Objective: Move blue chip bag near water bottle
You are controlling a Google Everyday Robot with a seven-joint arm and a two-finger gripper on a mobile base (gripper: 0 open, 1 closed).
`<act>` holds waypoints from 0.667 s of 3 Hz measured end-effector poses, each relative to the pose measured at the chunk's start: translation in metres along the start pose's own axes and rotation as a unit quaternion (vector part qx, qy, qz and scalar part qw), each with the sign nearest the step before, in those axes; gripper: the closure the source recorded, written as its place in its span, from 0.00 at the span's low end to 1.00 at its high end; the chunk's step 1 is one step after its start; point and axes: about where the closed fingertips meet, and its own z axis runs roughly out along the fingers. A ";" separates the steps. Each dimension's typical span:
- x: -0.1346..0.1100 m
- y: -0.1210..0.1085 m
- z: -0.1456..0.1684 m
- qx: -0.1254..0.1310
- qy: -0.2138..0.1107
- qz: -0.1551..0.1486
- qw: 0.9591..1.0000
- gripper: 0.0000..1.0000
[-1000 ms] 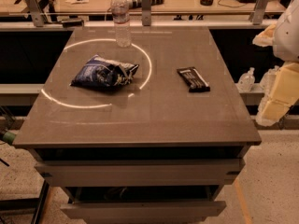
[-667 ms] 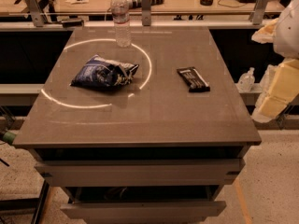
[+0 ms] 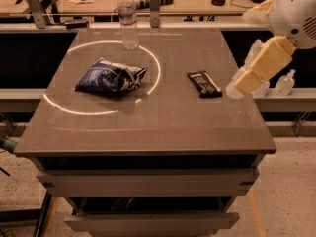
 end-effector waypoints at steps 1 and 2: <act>-0.031 -0.011 0.029 -0.009 -0.065 0.021 0.998 0.00; -0.048 -0.032 0.104 -0.039 -0.060 0.030 0.997 0.00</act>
Offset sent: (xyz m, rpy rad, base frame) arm 0.0939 0.0871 -0.0403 0.1853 0.0476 0.0273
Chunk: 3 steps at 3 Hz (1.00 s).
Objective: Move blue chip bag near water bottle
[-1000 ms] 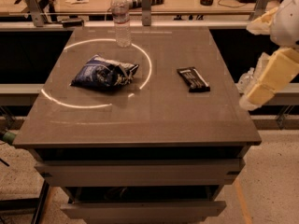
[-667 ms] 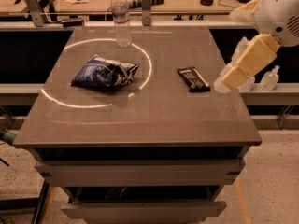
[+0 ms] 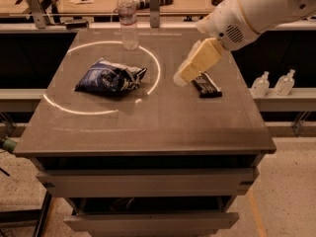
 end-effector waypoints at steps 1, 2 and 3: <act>0.000 0.000 0.000 0.000 0.000 0.000 1.000 0.00; 0.006 -0.007 0.011 0.035 0.003 0.028 0.999 0.00; 0.020 -0.012 0.050 0.067 0.000 0.087 0.994 0.00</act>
Offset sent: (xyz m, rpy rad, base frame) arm 0.0452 -0.0115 -0.0526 0.0116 -0.0587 -0.4504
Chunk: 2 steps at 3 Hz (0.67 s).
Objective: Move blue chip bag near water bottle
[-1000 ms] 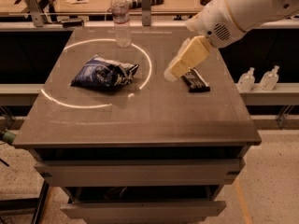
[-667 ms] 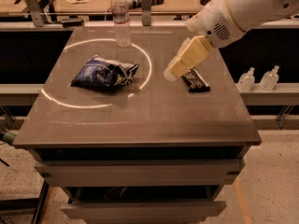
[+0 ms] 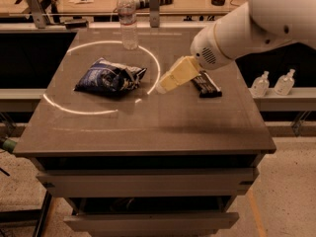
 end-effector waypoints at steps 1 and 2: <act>-0.010 -0.006 0.040 0.007 -0.025 0.028 0.999 0.00; -0.035 -0.005 0.068 -0.015 -0.044 0.012 0.999 0.00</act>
Offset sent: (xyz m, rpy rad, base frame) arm 0.0754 0.0935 -0.0193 0.1243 -0.0442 0.1094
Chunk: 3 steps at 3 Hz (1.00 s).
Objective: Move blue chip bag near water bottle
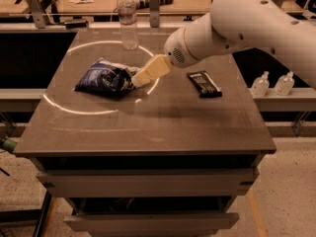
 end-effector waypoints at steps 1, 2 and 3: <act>-0.016 0.008 0.032 -0.056 -0.007 -0.024 0.998 0.00; -0.017 0.019 0.063 -0.111 0.000 -0.037 0.993 0.00; -0.014 0.026 0.091 -0.144 0.010 -0.041 0.989 0.00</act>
Offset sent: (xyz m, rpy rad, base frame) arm 0.0286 0.0864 -0.0513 0.0414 0.1420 0.3340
